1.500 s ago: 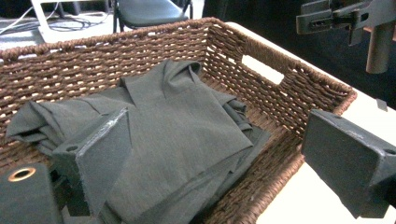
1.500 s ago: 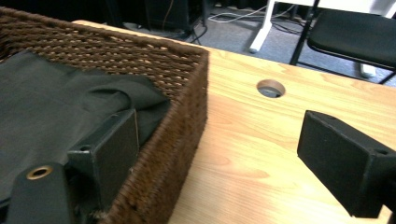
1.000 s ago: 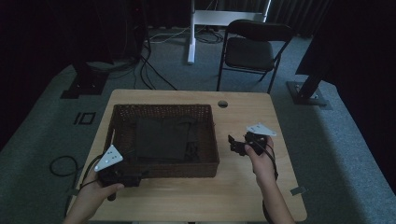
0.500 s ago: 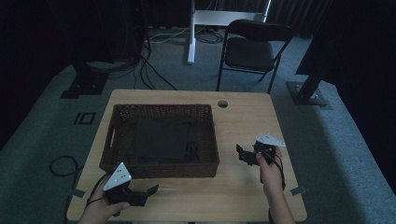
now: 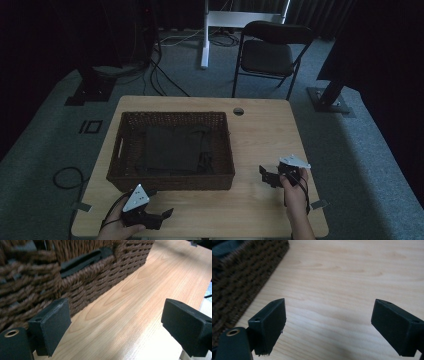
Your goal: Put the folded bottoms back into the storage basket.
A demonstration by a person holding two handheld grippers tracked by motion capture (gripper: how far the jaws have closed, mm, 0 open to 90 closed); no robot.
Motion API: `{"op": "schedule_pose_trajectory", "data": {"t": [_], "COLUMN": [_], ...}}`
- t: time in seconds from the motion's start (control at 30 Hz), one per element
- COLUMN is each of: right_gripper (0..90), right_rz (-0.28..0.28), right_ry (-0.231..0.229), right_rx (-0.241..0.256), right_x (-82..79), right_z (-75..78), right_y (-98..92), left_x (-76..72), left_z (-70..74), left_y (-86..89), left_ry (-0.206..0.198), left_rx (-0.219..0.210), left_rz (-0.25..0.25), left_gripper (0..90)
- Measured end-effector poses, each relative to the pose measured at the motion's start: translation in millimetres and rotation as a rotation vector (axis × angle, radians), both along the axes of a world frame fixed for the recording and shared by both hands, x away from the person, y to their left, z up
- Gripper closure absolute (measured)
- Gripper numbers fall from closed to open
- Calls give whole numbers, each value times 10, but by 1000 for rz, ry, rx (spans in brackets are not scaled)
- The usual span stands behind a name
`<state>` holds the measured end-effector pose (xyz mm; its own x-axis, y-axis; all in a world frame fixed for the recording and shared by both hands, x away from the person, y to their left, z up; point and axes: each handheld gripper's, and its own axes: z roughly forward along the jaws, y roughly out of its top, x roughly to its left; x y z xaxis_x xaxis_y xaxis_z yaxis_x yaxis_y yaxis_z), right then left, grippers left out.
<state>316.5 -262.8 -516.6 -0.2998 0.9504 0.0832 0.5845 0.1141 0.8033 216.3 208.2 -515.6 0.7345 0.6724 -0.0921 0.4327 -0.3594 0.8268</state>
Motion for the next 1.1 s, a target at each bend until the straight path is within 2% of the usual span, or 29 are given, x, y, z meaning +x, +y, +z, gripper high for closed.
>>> {"op": "schedule_pose_trajectory", "data": {"t": [0.17,0.3,0.43,0.7,0.83,0.9,1.1], "right_gripper": [133,134,127,127,126,119,119], "right_rz": [-25,-43,-36,-77,-84,-93,-110], "right_ry": [11,26,47,77,101,101,109], "right_rx": [-18,-16,-57,-79,-96,-111,-102], "right_x": [-34,-63,-95,-157,-182,-192,-195], "right_z": [-83,-146,-203,-316,-359,-359,-362], "right_y": [-56,-96,-133,-214,-245,-249,-272], "left_x": [2,8,23,32,27,25,27], "left_z": [-57,-112,-180,-293,-342,-361,-367], "left_y": [13,26,45,62,57,55,53], "left_ry": [11,13,34,70,75,74,73], "left_rx": [15,50,73,127,152,144,131], "left_rz": [8,22,40,67,67,69,79], "left_gripper": [93,93,93,93,93,93,93]}}
